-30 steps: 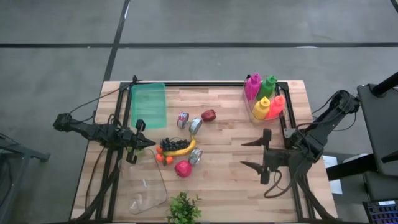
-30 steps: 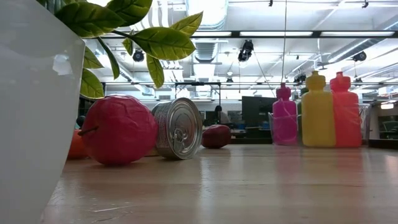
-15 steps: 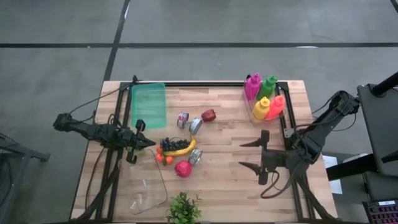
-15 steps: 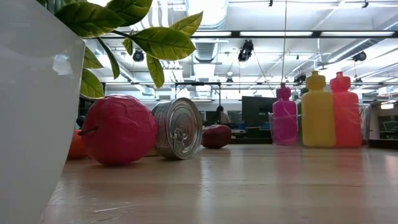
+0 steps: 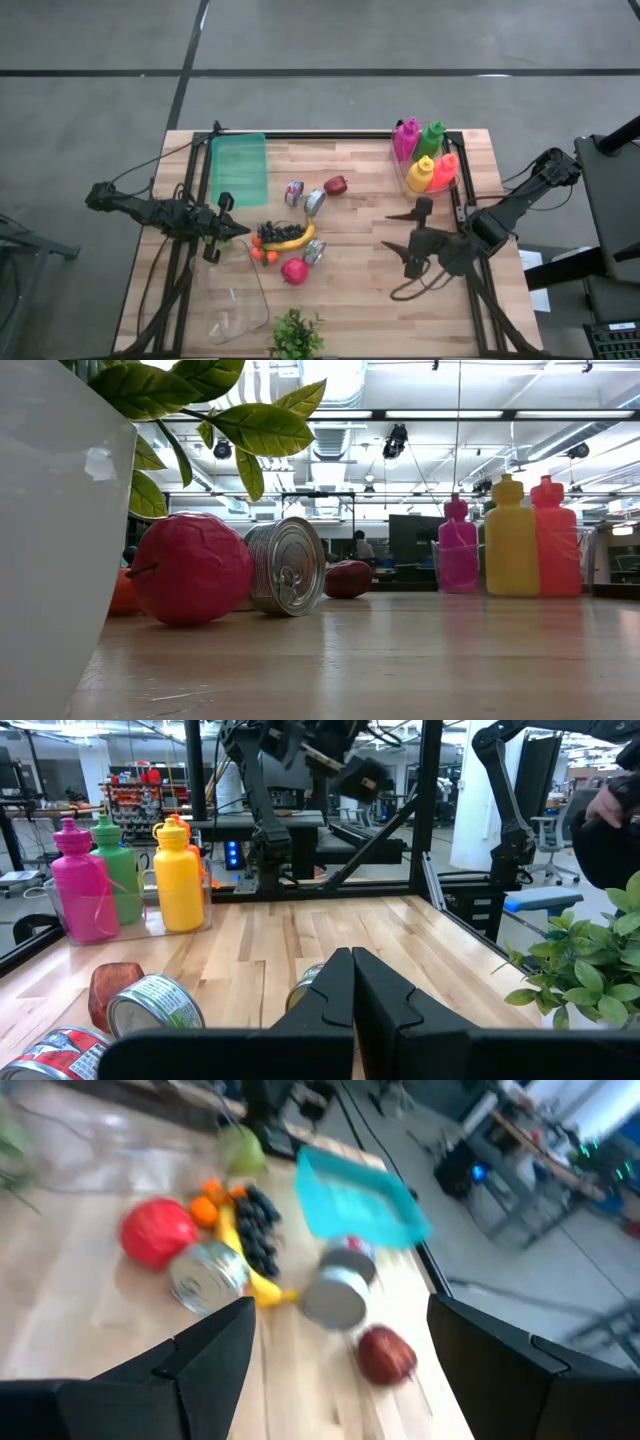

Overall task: Pick & Place Food Item
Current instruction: Put the dark red apple into the green bin

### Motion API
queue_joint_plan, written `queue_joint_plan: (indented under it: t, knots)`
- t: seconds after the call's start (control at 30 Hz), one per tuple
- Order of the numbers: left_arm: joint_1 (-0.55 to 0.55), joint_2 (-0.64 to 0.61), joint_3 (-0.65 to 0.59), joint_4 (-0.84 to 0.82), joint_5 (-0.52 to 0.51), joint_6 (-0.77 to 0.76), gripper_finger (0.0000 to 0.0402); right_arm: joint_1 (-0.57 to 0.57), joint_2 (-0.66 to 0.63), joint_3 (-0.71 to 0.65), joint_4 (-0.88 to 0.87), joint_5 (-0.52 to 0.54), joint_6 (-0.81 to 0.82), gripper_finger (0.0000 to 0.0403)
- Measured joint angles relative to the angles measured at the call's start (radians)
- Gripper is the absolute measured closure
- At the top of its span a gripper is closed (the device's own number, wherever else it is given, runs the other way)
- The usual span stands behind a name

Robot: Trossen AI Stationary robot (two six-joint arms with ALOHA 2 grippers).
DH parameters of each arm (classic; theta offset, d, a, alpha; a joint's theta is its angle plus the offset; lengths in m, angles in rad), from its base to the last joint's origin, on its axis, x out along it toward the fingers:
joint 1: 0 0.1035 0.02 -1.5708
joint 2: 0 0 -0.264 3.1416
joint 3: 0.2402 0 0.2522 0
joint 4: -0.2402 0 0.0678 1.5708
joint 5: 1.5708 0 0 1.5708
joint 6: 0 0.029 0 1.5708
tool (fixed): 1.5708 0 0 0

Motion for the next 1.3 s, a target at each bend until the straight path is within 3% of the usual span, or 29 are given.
queue_joint_plan:
  t: [0.27,0.47,0.57,0.77,0.97,1.03,1.3]
  knots:
    - [0.0,0.0,0.0,0.0,0.0,0.0,0.0402,-0.038,0.0,0.0,-0.069,0.019,0.047,0.0109]
    - [0.0,0.0,0.0,0.0,0.0,0.0,0.0402,-0.067,-0.007,0.001,-0.069,0.12,-0.082,0.0109]
    - [0.0,0.0,0.0,0.0,0.0,0.0,0.0402,-0.08,-0.01,0.003,-0.069,0.117,-0.105,0.0109]
    - [0.0,0.0,0.0,0.0,0.0,0.0,0.0402,-0.088,0.001,0.003,-0.07,-0.056,-0.164,0.0109]
    - [0.0,0.0,0.0,0.0,0.0,0.0,0.0402,-0.09,0.0,0.002,0.06,-0.507,-0.35,0.0109]
    - [0.0,0.0,0.0,0.0,0.0,0.0,0.0402,-0.095,0.004,0.002,0.118,-0.596,-0.423,0.0109]
    - [0.0,0.0,0.0,0.0,0.0,0.0,0.0402,-0.141,0.004,0.001,0.121,-0.56,-0.504,0.0109]
